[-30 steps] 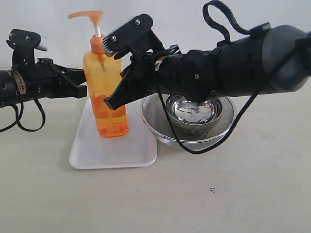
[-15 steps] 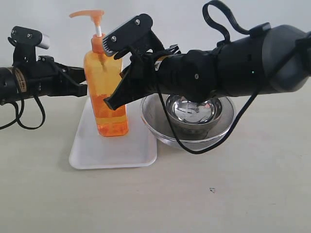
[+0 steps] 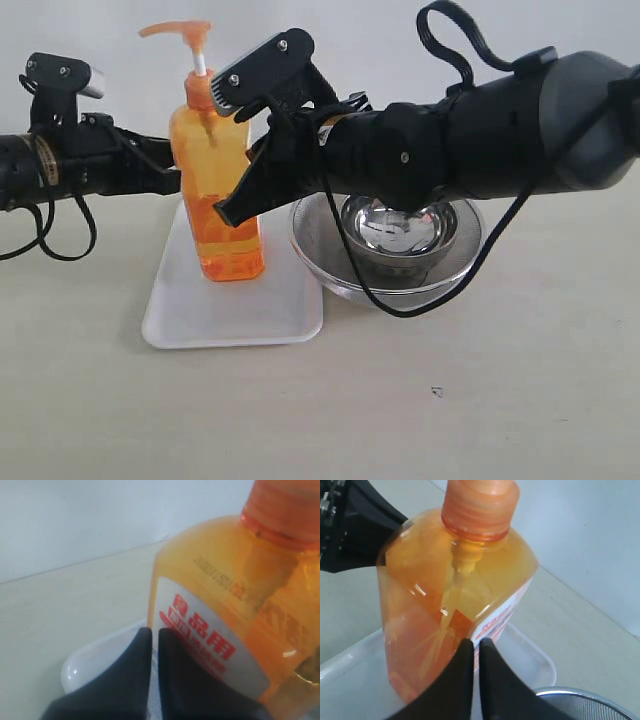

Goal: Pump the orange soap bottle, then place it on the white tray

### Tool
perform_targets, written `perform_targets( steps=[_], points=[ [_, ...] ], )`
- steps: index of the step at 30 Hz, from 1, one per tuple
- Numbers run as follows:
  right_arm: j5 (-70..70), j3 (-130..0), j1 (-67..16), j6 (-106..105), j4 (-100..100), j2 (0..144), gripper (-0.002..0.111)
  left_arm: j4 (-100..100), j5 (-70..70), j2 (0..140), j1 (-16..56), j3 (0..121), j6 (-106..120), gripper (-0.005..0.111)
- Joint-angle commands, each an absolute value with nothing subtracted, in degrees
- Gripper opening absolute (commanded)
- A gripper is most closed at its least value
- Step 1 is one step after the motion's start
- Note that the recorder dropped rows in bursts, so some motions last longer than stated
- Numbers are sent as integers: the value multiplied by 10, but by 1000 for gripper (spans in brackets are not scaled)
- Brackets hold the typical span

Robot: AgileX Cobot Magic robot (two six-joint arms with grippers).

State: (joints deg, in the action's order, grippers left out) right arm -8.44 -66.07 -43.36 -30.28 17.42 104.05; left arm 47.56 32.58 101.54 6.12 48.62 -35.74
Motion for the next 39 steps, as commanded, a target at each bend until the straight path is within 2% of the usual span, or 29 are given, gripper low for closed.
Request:
perform_targets(
  steps=[1, 17, 22, 39],
  points=[
    [-87, -664, -435, -303, 172, 1041, 1, 478, 317, 1016, 63, 488, -364, 5],
    [-88, -664, -425, -305, 172, 1041, 1, 473, 281, 1012, 63, 488, -364, 5],
    [-86, -664, -411, -305, 172, 1041, 1, 472, 229, 976, 61, 488, -364, 5],
    [-84, -664, -407, -305, 172, 1041, 1, 454, 229, 896, 45, 524, -340, 5]
  ],
)
